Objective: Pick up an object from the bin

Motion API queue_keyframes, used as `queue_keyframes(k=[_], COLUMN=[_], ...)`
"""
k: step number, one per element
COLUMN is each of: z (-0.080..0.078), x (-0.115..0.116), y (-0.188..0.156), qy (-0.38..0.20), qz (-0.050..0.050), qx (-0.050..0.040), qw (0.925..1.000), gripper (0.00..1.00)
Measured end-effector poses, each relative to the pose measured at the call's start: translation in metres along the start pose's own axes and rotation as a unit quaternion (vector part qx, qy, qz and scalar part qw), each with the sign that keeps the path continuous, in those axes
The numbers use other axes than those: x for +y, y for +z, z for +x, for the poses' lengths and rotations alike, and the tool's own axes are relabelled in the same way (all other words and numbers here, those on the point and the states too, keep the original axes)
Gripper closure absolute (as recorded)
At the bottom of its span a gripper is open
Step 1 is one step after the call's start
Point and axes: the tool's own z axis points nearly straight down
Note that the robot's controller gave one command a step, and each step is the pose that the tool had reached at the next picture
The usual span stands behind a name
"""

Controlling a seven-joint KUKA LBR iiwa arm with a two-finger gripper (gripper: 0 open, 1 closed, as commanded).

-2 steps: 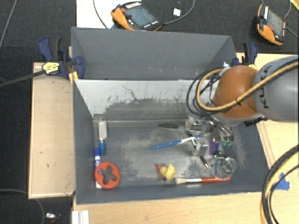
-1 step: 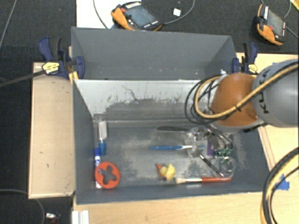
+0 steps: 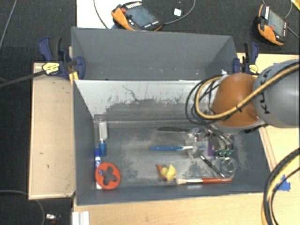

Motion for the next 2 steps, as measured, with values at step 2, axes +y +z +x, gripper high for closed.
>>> queue_keyframes(k=[2], z=[0.000], x=[0.001], y=[-0.073], qy=[0.003], qz=[0.000], qx=[0.0018], qw=[1.0000], gripper=[1.00])
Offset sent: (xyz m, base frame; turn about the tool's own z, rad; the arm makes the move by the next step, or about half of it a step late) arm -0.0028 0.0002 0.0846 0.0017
